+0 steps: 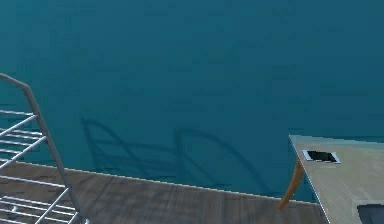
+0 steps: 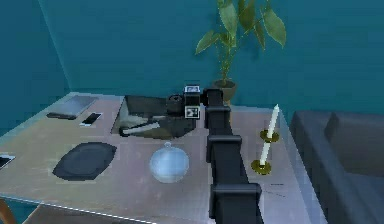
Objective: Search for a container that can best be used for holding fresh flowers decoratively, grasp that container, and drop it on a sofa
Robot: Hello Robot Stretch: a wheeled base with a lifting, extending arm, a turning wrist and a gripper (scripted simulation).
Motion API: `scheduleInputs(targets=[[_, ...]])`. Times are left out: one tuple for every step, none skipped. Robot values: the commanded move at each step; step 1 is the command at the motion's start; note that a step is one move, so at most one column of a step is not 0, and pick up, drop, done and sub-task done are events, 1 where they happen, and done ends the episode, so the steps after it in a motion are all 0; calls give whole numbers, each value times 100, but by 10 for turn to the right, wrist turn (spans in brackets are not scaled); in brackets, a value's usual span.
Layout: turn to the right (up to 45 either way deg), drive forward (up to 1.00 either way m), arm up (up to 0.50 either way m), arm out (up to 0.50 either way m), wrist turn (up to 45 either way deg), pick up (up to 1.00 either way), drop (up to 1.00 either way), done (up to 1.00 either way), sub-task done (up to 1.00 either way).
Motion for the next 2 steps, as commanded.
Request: scheduleInputs(targets=[[0,0,0,0,300,0,0,0,0],[0,0,-30,0,0,0,0,0,0]])
